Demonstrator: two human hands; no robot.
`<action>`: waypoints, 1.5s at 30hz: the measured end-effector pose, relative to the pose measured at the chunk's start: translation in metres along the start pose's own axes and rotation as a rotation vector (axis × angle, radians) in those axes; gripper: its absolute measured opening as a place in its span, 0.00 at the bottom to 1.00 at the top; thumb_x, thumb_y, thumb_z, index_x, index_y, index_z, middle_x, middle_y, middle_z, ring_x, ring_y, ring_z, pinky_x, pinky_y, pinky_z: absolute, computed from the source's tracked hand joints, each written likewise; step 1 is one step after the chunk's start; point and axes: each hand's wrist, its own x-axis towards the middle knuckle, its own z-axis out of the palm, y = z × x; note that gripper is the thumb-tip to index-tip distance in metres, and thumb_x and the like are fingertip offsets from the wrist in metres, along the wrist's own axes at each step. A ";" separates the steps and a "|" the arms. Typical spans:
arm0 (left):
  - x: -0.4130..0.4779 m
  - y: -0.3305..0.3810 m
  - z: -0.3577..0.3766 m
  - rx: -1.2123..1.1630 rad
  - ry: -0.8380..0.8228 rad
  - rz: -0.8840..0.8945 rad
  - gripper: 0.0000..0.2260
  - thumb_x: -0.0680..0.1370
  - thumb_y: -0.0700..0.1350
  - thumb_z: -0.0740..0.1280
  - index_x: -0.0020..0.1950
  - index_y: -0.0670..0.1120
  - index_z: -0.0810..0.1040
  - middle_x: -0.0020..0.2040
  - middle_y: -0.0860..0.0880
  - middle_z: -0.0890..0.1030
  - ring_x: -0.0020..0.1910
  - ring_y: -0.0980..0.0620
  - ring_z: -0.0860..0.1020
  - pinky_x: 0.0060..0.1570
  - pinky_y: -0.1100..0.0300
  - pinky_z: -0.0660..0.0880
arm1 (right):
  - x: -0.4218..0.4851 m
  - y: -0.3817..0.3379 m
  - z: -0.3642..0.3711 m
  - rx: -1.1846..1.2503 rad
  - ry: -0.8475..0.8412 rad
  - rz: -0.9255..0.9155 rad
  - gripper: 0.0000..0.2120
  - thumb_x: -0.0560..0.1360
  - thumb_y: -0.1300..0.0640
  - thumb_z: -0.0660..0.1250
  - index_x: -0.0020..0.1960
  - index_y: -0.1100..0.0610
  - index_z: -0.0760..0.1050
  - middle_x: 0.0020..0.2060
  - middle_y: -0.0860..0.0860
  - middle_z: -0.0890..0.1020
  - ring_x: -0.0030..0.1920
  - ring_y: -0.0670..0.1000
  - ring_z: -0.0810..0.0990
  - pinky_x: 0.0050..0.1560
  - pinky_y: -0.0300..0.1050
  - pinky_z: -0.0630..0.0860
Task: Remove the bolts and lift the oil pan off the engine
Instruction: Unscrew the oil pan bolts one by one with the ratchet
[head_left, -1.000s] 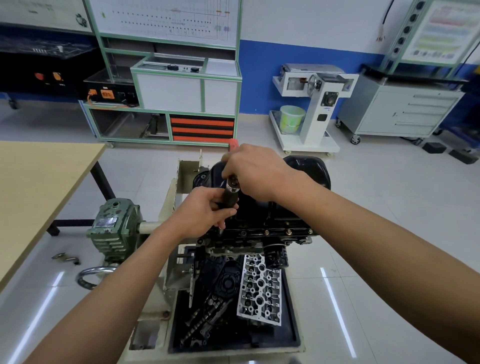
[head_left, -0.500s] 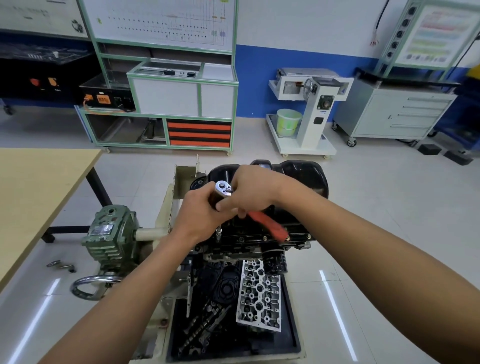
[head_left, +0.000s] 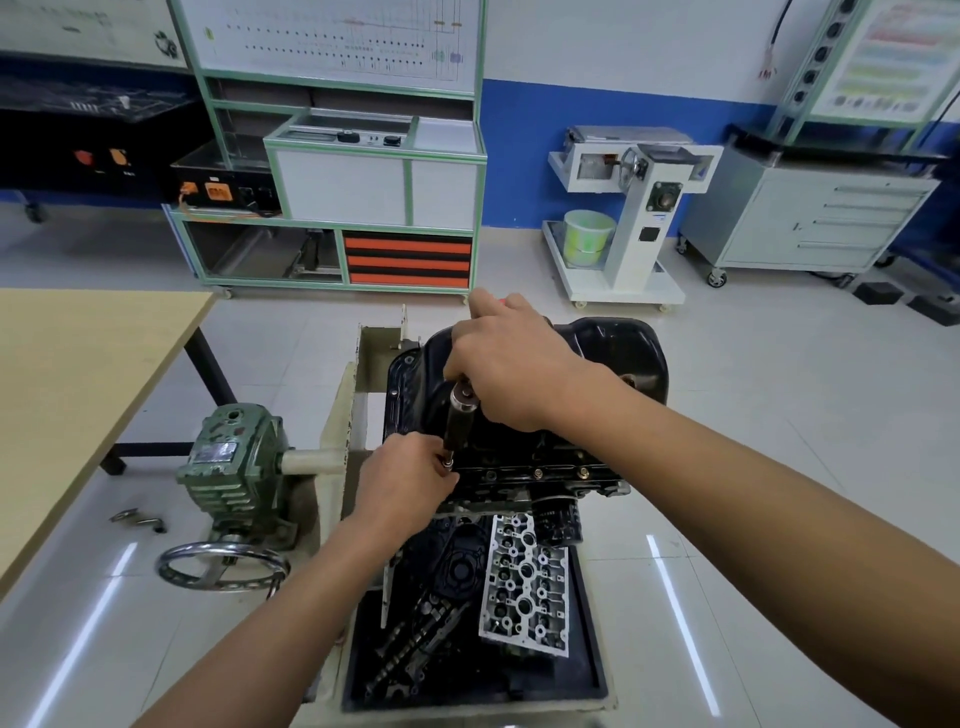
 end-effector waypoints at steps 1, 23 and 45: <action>-0.002 0.003 0.002 0.022 0.034 -0.009 0.04 0.74 0.48 0.76 0.42 0.53 0.83 0.37 0.55 0.84 0.43 0.50 0.83 0.41 0.58 0.77 | 0.000 -0.001 0.002 -0.009 -0.012 -0.003 0.12 0.74 0.57 0.67 0.55 0.47 0.81 0.50 0.46 0.80 0.56 0.52 0.67 0.48 0.48 0.59; -0.014 0.015 0.045 -0.002 0.193 -0.369 0.15 0.74 0.49 0.73 0.29 0.48 0.77 0.33 0.53 0.70 0.40 0.45 0.74 0.37 0.54 0.67 | -0.007 0.025 0.033 0.738 0.019 0.054 0.21 0.73 0.47 0.71 0.31 0.57 0.67 0.27 0.52 0.73 0.28 0.52 0.70 0.33 0.54 0.73; -0.025 -0.141 -0.095 -0.421 0.639 -0.510 0.06 0.73 0.44 0.78 0.44 0.53 0.83 0.39 0.59 0.83 0.37 0.64 0.81 0.38 0.70 0.75 | 0.123 -0.080 0.009 1.281 0.197 0.102 0.26 0.72 0.53 0.72 0.28 0.58 0.57 0.37 0.68 0.81 0.25 0.51 0.65 0.27 0.46 0.62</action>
